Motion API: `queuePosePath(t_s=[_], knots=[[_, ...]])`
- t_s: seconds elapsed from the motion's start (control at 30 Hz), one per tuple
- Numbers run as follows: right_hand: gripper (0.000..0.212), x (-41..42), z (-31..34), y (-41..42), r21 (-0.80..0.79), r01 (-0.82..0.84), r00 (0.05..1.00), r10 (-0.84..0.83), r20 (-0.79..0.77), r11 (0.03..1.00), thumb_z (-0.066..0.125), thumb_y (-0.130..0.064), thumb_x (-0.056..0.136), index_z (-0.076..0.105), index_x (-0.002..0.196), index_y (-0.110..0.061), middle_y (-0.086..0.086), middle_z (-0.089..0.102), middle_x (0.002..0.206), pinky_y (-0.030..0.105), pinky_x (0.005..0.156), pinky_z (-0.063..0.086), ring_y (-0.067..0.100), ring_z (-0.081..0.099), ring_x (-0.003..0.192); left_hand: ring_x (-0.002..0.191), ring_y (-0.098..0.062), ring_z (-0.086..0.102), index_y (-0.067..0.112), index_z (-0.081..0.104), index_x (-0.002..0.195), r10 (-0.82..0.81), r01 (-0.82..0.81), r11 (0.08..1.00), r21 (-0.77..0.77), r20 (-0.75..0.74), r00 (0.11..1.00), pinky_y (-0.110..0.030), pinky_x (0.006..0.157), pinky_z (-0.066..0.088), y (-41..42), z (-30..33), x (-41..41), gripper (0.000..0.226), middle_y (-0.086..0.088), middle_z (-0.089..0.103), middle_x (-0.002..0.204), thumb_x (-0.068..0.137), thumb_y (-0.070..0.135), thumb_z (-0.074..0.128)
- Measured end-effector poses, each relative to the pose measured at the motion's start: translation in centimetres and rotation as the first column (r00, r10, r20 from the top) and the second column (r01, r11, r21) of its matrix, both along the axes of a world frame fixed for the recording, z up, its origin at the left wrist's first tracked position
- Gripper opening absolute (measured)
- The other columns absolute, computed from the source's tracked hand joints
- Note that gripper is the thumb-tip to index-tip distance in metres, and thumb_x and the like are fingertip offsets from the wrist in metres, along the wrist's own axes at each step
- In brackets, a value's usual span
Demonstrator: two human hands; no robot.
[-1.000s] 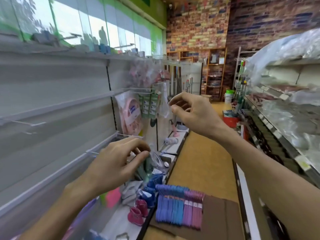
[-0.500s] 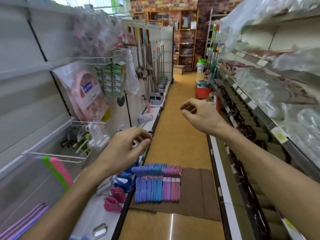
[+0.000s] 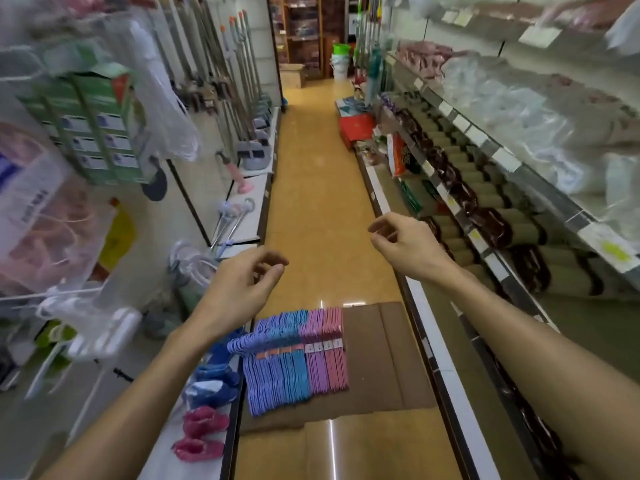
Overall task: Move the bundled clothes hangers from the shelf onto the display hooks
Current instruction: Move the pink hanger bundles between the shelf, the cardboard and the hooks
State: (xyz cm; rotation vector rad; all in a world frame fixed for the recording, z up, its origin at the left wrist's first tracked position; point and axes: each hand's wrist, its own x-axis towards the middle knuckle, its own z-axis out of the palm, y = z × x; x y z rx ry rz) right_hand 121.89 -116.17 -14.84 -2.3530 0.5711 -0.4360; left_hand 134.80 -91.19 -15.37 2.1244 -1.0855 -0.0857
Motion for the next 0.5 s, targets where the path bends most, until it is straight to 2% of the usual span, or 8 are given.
queuePosePath(t_s=[0.1, 0.23, 0.27, 0.4, 0.5], knots=[[0.021, 2.9, -4.6, -2.8, 0.049, 0.051, 0.999, -0.05, -0.016, 0.997, 0.056, -0.024, 0.098, 0.065, 0.116, -0.016, -0.005, 0.066, 0.096, 0.014, 0.07, 0.049, 0.007, 0.062, 0.089, 0.092, 0.0, 0.063, 0.025, 0.068, 0.106, 0.011, -0.011, 1.0, 0.006, -0.036, 0.999, -0.03, 0.082, 0.055, -2.9, -3.7, 3.1, 0.014, 0.017, 0.068, 0.099, 0.095, 0.023, 0.059], [0.021, 7.2, -13.4, -6.8, 0.115, 0.108, 0.993, -0.102, -0.051, 0.988, 0.057, -0.026, 0.097, 0.064, 0.116, -0.02, -0.01, 0.066, 0.09, 0.031, 0.08, 0.056, 0.007, 0.063, 0.087, 0.092, 0.002, 0.062, 0.023, 0.068, 0.11, 0.036, -0.036, 0.999, 0.009, -0.046, 0.998, -0.029, 0.082, 0.056, -7.1, -11.0, 7.1, 0.019, 0.016, 0.067, 0.102, 0.095, 0.021, 0.058], [0.021, 8.2, -16.1, -7.7, 0.132, 0.116, 0.992, -0.109, -0.061, 0.984, 0.057, -0.026, 0.097, 0.063, 0.116, -0.02, -0.01, 0.065, 0.09, 0.031, 0.08, 0.056, 0.008, 0.063, 0.087, 0.093, 0.002, 0.062, 0.022, 0.068, 0.111, 0.043, -0.043, 0.999, 0.011, -0.047, 0.998, -0.029, 0.083, 0.056, -8.0, -13.2, 8.1, 0.019, 0.015, 0.067, 0.102, 0.095, 0.02, 0.057], [0.027, 11.3, -27.9, -10.8, 0.185, 0.103, 0.991, -0.084, -0.105, 0.977, 0.057, -0.027, 0.099, 0.058, 0.123, -0.018, -0.006, 0.062, 0.097, 0.018, 0.068, 0.048, 0.005, 0.061, 0.088, 0.094, 0.002, 0.062, 0.021, 0.068, 0.111, 0.082, -0.081, 0.997, 0.014, -0.065, 0.995, -0.027, 0.083, 0.055, -11.4, -23.6, 11.7, 0.019, 0.014, 0.068, 0.101, 0.095, 0.015, 0.059], [0.032, 12.7, -37.3, -12.2, 0.235, 0.101, 0.986, -0.067, -0.149, 0.967, 0.057, -0.027, 0.099, 0.055, 0.129, -0.017, -0.002, 0.063, 0.102, 0.02, 0.071, 0.046, 0.008, 0.061, 0.09, 0.092, 0.002, 0.062, 0.023, 0.068, 0.107, 0.109, -0.108, 0.994, 0.012, -0.096, 0.989, -0.025, 0.08, 0.055, -13.6, -32.4, 13.6, 0.017, 0.014, 0.068, 0.098, 0.096, 0.014, 0.059]])
